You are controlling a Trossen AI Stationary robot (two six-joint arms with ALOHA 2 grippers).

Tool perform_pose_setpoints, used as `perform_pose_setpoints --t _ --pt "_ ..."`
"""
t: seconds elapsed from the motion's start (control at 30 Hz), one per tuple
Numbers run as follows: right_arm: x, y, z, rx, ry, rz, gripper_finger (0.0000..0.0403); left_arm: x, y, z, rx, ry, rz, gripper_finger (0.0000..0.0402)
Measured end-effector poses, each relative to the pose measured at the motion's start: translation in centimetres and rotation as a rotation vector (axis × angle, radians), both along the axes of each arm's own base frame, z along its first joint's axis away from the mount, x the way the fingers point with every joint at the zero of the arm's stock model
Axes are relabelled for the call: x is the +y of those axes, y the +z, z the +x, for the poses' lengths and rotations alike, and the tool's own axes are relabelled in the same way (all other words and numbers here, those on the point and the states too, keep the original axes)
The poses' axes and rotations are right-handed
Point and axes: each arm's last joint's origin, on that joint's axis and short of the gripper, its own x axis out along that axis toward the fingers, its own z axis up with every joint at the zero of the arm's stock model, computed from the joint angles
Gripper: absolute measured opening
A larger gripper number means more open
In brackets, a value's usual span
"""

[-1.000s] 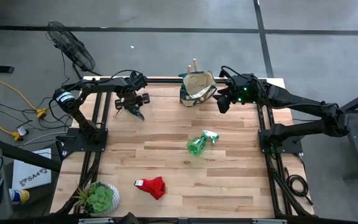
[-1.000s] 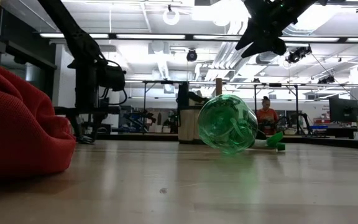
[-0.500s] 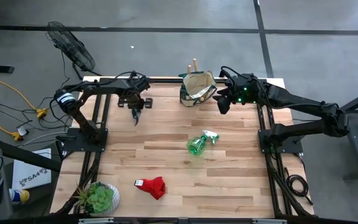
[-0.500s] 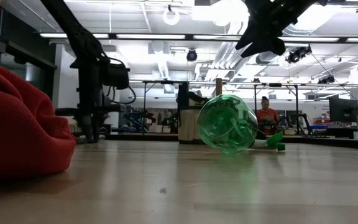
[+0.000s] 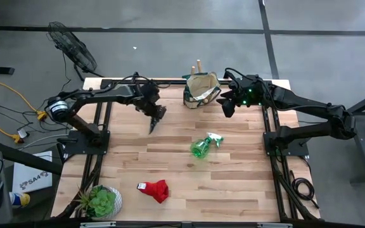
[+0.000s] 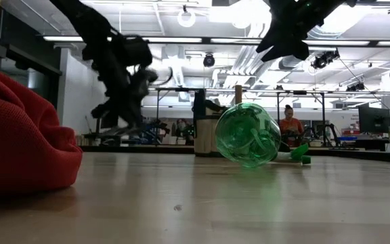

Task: Pick & Place Garden tools in Gardening bag
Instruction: Put the shear scissors into the gardening bag

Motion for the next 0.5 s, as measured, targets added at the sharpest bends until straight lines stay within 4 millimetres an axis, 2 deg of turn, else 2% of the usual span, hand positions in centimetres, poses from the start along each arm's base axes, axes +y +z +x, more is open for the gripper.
perform_pose_setpoints --t 0.5 --pt "0.3 0.6 0.5 -0.051 0.14 -0.083 0.0172 -3.2 7.1 2.9 -0.646 -0.27 -0.028 0.0043"
